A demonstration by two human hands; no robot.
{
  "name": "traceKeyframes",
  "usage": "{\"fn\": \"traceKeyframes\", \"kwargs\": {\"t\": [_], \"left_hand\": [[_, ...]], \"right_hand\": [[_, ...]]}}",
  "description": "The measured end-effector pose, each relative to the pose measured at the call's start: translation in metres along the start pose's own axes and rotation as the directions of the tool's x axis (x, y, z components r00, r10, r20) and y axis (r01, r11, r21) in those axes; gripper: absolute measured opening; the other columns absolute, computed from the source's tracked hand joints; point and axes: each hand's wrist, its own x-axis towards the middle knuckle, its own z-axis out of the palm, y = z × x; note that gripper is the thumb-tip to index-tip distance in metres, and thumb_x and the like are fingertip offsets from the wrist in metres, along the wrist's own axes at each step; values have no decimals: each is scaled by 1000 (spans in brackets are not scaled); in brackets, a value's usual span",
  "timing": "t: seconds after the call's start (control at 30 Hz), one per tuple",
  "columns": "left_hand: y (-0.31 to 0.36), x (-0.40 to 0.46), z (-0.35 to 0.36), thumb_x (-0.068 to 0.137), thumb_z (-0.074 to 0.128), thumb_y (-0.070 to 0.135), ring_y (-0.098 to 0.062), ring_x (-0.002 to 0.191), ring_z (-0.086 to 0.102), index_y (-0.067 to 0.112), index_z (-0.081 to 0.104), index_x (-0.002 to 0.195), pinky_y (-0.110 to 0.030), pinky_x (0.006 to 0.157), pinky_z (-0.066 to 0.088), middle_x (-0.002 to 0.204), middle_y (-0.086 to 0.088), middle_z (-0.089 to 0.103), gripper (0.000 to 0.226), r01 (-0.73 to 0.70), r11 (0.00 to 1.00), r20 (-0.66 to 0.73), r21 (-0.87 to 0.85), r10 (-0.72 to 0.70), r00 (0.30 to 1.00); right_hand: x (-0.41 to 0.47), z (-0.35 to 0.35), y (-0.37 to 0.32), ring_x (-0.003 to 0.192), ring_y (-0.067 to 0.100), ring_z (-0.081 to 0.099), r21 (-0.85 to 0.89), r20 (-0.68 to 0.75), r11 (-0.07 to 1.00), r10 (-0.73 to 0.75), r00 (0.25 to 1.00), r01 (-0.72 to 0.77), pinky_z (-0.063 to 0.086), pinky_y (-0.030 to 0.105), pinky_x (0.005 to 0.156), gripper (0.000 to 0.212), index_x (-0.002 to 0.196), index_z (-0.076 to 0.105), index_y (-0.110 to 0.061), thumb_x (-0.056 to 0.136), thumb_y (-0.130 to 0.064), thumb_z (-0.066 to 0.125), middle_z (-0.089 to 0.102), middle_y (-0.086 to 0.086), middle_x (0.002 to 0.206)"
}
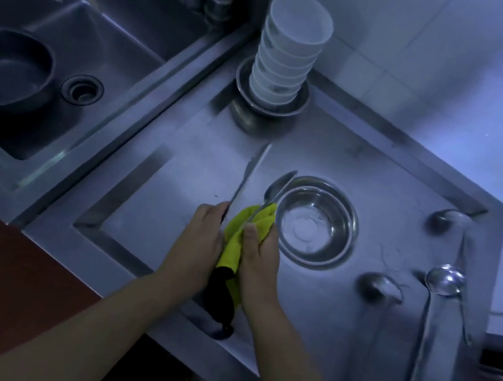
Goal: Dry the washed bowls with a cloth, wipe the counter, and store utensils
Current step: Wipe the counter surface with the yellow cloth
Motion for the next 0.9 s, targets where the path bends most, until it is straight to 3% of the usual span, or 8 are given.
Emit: {"fn": "traceKeyframes", "kwargs": {"t": [0.1, 0.23, 0.33, 0.43, 0.53, 0.63, 0.8, 0.9], "left_hand": [[10, -12, 16, 92, 46, 4, -27, 93, 55, 10, 39, 136, -32, 78, 43, 106, -1, 42, 45, -55, 998, 97, 0, 55, 994], [26, -25, 34, 88, 50, 6, -33, 87, 56, 16, 35, 139, -40, 68, 48, 108, -4, 45, 54, -121, 990, 120, 69, 112, 986], [29, -39, 41, 87, 53, 8, -34, 88, 57, 14, 34, 141, -37, 67, 45, 118, -9, 47, 57, -182, 972, 146, 151, 161, 976], [27, -50, 46, 88, 53, 10, -27, 89, 55, 18, 32, 141, -35, 70, 45, 116, -4, 44, 58, -140, 980, 148, 142, 119, 982], [23, -54, 46, 86, 56, 7, -16, 92, 51, 21, 40, 135, -24, 72, 39, 106, 5, 43, 53, -59, 998, 115, -19, 61, 992], [10, -59, 36, 83, 59, 5, 2, 85, 57, 38, 45, 120, -31, 81, 49, 96, 14, 45, 52, 45, 992, 83, -120, -35, 996], [-26, -52, -13, 81, 63, 7, -2, 86, 63, 60, 49, 99, -43, 84, 52, 95, 12, 48, 58, 173, 974, -40, -149, -181, 983], [-48, -42, -52, 82, 62, 6, -5, 88, 64, 63, 48, 89, -43, 78, 55, 98, 8, 49, 59, 221, 965, -100, -143, -236, 966]], "right_hand": [[7, -25, 1, 96, 22, 60, 8, -107, 998, 62, 992, -61, 49, 33, 84, 25, 116, 53, -13, 93, -22, 57, 63, 3, 102], [16, -51, -1, 77, 19, 56, -112, -262, 987, 82, 961, -115, 40, 30, 68, 12, 92, 52, -20, 86, -27, 60, 58, -9, 77], [29, -73, -6, 81, 23, 57, -152, -365, 978, 77, 928, -141, 38, 30, 71, 14, 93, 53, -18, 87, -30, 56, 59, -3, 81], [35, -86, -8, 83, 25, 57, -229, -366, 960, 70, 928, -162, 36, 30, 71, 21, 96, 54, -15, 89, -35, 54, 61, 1, 86], [28, -82, -4, 82, 26, 57, -269, -323, 954, 39, 946, -131, 35, 30, 68, 21, 94, 52, -15, 89, -36, 53, 56, -2, 79], [17, -74, 0, 83, 28, 55, -362, -200, 931, -43, 979, -34, 33, 32, 67, 26, 94, 49, -13, 90, -38, 55, 54, 1, 81], [-4, -57, 4, 90, 32, 57, -628, -81, 755, -303, 950, 188, 39, 36, 66, 34, 116, 53, -16, 91, -39, 56, 61, 6, 92], [-20, -28, 15, 84, 35, 59, -810, 187, 410, -497, 847, 420, 49, 40, 66, 49, 126, 57, -7, 85, -32, 69, 65, 15, 103]]}}
